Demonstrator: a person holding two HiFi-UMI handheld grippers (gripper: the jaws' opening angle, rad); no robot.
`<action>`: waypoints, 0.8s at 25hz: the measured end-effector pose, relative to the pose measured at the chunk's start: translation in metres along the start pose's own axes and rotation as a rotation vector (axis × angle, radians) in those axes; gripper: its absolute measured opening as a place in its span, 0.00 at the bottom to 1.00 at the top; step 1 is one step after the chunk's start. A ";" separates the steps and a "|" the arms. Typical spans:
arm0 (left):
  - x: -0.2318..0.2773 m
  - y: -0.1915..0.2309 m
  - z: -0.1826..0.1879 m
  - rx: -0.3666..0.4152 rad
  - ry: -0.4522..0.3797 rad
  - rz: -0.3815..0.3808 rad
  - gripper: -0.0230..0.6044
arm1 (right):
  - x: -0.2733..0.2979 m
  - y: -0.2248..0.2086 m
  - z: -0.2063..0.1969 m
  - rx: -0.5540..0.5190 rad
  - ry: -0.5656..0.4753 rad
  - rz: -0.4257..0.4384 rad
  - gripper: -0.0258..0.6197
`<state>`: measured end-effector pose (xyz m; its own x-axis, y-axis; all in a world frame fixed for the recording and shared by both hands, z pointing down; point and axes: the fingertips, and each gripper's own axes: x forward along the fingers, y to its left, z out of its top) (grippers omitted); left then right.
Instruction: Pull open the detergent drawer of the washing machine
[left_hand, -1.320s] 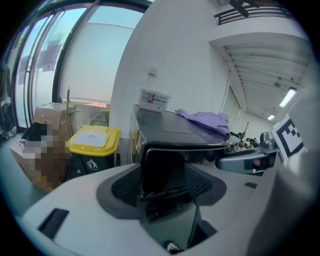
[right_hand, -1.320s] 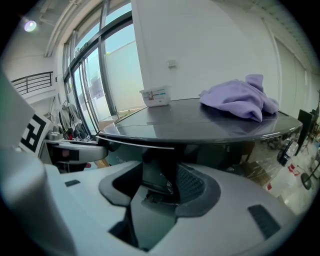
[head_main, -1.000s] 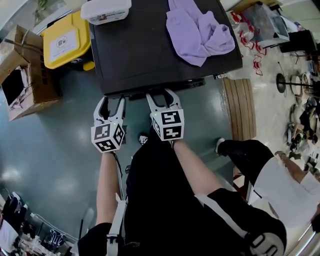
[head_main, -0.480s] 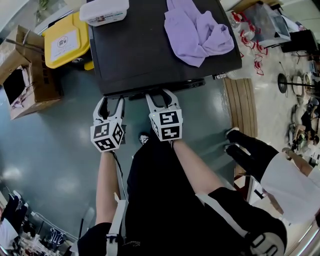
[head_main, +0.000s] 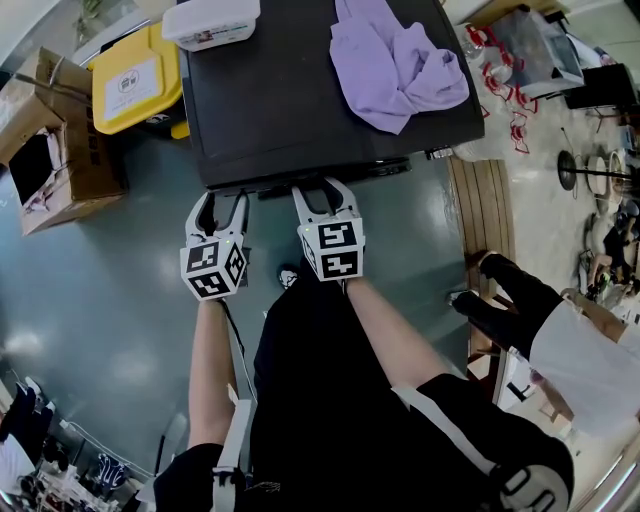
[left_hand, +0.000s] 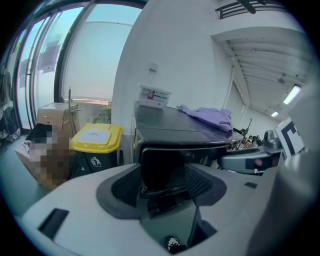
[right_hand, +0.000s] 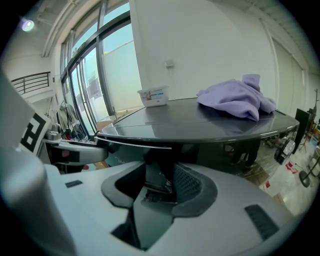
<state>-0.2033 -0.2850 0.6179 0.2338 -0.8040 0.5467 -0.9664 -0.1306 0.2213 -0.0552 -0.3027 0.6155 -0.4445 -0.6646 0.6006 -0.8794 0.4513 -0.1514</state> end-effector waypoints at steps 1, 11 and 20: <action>0.000 0.000 0.000 0.000 0.001 0.002 0.46 | 0.000 0.000 0.000 -0.002 0.001 0.002 0.31; -0.002 0.000 -0.001 -0.004 0.009 0.010 0.46 | -0.002 0.001 -0.001 -0.014 0.007 0.007 0.28; -0.002 0.000 -0.002 -0.007 0.012 0.016 0.46 | -0.002 0.001 -0.001 -0.015 0.008 0.009 0.28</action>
<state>-0.2034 -0.2819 0.6181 0.2198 -0.7992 0.5594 -0.9693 -0.1141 0.2178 -0.0553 -0.3003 0.6155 -0.4511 -0.6556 0.6055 -0.8726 0.4664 -0.1451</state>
